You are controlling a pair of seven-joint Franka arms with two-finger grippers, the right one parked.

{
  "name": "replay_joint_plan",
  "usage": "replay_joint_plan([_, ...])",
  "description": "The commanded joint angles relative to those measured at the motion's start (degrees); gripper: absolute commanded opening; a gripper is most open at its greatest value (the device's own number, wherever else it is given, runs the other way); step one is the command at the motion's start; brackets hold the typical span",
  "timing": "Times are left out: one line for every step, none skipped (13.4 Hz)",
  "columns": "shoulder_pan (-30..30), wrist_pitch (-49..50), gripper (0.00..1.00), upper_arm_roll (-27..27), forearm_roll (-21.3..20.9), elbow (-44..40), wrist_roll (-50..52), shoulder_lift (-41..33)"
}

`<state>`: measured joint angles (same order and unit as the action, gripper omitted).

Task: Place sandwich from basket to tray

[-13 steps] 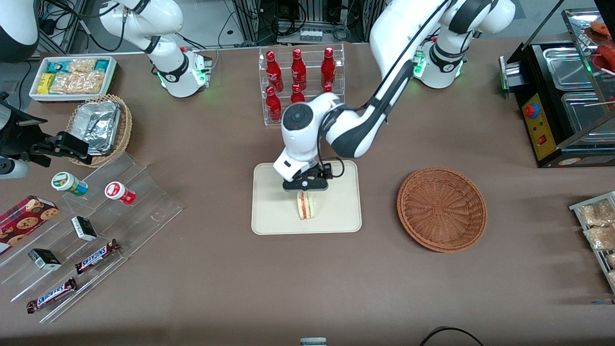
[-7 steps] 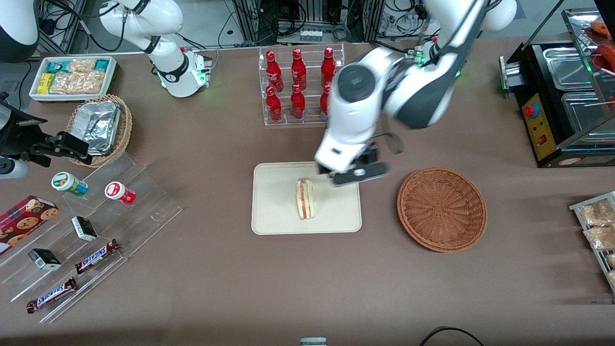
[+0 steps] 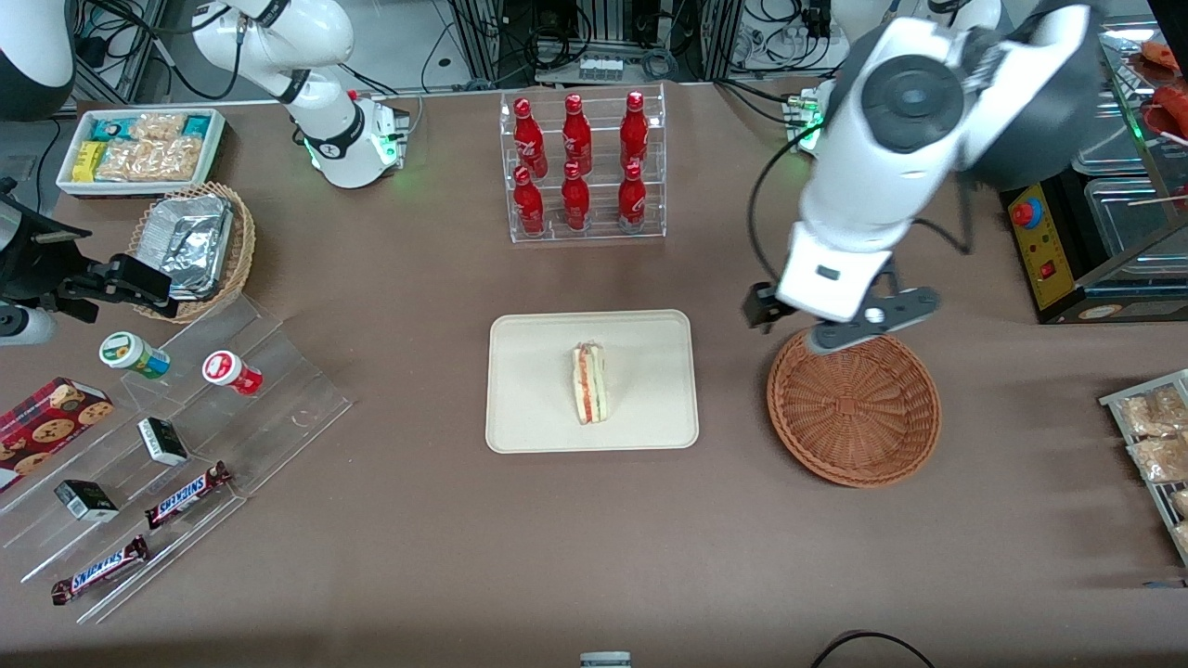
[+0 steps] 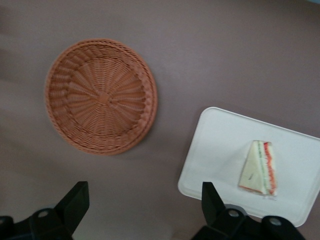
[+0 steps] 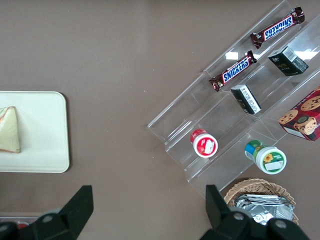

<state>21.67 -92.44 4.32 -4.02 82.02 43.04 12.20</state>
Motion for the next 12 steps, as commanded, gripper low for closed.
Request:
replay_joint_plan([-3.9, 1.91, 0.99, 0.6, 0.86, 1.74, -4.8, -2.62])
replay_joint_plan([-5.31, 2.0, 0.99, 0.51, 0.95, 1.74, -6.81, -3.06])
replay_joint_plan([-6.89, 2.08, 0.99, 0.6, 0.95, 1.83, -9.53, -3.32])
replay_joint_plan([-8.73, 2.78, 0.99, 0.6, 1.12, 1.83, -12.52, -3.76])
replay_joint_plan([-10.49, 4.09, 0.99, 0.6, 2.43, 1.83, -16.11, -4.11])
replay_joint_plan([-12.25, 5.15, 0.99, 0.6, 3.92, 1.92, -19.89, -5.16])
replay_joint_plan([-13.31, 6.12, 0.99, 0.6, 4.37, 1.92, -22.19, -5.61])
replay_joint_plan([-14.63, 7.52, 0.99, 0.6, 4.46, 2.09, -24.65, -6.05])
replay_joint_plan([-15.94, 8.14, 0.99, 0.6, 4.46, 3.05, -27.37, -7.01])
replay_joint_plan([-16.57, 8.15, 0.99, 0.51, 4.46, 3.93, -29.58, -7.8])
replay_joint_plan([-17.44, 8.15, 0.99, 0.51, 4.46, 4.11, -30.55, -7.98])
replay_joint_plan([-18.41, 8.24, 0.99, 0.51, 4.46, 4.12, -31.87, -7.98])
